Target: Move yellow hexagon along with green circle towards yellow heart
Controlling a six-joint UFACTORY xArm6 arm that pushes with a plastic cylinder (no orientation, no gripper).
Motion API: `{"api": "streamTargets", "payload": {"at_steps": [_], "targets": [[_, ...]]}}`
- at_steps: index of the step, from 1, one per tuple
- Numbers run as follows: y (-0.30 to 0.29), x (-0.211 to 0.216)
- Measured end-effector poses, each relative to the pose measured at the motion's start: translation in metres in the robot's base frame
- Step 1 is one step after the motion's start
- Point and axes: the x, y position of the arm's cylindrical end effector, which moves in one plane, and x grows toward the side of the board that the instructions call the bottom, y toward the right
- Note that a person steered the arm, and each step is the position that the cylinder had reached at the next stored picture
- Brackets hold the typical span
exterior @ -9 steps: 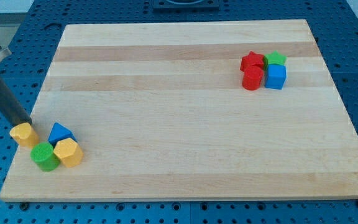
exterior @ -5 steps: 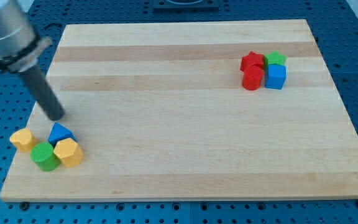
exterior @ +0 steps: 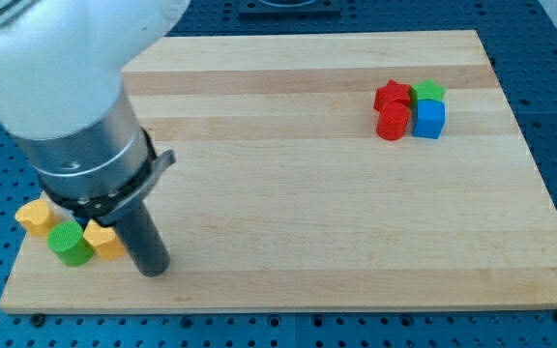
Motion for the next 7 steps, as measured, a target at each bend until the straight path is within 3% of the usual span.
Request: {"api": "streamTargets", "payload": {"at_steps": [3, 7], "targets": [[0.029, -0.020], [-0.071, -0.021]]}}
